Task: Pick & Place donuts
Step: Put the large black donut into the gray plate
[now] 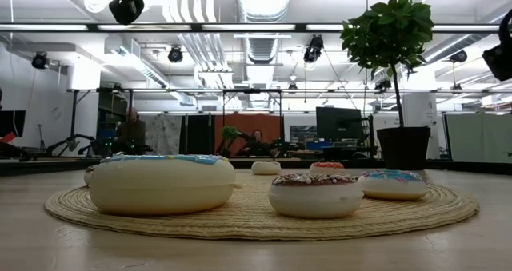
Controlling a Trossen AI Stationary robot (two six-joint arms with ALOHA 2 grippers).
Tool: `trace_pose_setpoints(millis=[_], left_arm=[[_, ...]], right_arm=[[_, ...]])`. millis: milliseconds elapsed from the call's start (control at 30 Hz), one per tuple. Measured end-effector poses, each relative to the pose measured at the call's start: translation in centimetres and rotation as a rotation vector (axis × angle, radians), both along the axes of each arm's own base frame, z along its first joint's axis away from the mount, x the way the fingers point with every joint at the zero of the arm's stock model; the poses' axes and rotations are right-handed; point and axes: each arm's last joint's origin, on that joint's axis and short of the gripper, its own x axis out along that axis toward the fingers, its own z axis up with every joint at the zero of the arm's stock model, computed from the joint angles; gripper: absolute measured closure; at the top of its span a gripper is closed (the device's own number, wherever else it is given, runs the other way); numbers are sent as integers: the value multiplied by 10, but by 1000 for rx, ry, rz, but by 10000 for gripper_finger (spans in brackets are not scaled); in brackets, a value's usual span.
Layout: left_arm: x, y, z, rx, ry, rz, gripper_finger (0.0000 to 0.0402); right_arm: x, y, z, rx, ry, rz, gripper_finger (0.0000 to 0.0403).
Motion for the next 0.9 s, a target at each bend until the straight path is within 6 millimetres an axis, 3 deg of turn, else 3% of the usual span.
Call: trace_pose_setpoints(millis=[567,900], left_arm=[[0,0,0,-3,0,0,402],[0,0,0,-3,0,1,402]], right_arm=[[-2,-2,-5,-7,2,5,343],[0,-1,-5,-13,-25,5,287]])
